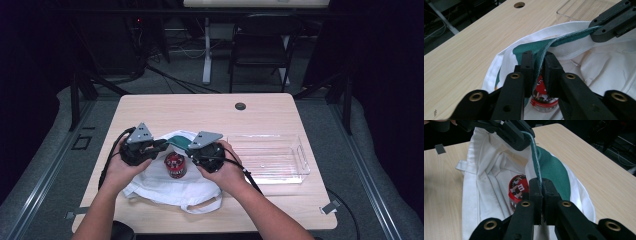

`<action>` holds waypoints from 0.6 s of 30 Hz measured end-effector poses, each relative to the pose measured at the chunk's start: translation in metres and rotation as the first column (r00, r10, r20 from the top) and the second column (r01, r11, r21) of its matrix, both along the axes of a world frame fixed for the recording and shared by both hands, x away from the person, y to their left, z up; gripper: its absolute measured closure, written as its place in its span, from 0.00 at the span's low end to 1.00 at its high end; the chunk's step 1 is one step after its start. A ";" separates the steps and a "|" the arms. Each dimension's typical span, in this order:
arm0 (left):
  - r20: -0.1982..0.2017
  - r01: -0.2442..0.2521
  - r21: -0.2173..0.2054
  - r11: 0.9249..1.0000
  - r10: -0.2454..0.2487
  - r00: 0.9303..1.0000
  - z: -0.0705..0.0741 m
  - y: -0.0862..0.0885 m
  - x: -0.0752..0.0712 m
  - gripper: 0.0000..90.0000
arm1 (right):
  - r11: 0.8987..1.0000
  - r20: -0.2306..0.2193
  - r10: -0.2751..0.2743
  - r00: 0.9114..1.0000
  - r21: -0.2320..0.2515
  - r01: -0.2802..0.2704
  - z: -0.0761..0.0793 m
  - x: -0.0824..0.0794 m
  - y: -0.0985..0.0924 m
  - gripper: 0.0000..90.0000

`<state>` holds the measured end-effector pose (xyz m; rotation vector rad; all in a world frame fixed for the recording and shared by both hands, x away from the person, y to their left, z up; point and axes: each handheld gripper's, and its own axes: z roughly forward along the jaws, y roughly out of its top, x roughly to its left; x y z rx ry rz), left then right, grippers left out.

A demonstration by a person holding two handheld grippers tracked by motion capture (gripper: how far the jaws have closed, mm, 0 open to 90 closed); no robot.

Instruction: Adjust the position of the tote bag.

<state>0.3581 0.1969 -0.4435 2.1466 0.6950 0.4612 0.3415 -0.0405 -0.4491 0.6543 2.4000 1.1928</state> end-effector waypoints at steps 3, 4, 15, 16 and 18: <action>0.007 0.000 0.002 1.000 0.000 1.000 0.000 0.000 -0.001 0.77 | 1.000 0.011 -0.006 1.000 -0.008 0.006 0.002 0.000 0.000 0.98; 0.009 -0.005 0.004 1.000 0.005 1.000 0.000 0.000 -0.002 0.74 | 1.000 0.016 -0.006 1.000 -0.007 0.006 0.002 0.000 0.001 0.98; 0.044 -0.080 -0.031 0.996 0.082 0.996 0.009 0.023 -0.006 0.57 | 0.999 0.053 -0.035 0.998 -0.022 0.036 0.007 0.010 0.002 0.98; 0.048 -0.088 -0.031 0.996 0.089 0.995 0.009 0.026 -0.006 0.57 | 0.999 0.053 -0.035 0.998 -0.022 0.036 0.007 0.010 0.002 0.98; 0.053 -0.107 -0.039 0.993 0.109 0.993 0.011 0.032 -0.007 0.56 | 0.999 0.049 -0.040 0.998 -0.024 0.041 0.007 0.014 0.001 0.98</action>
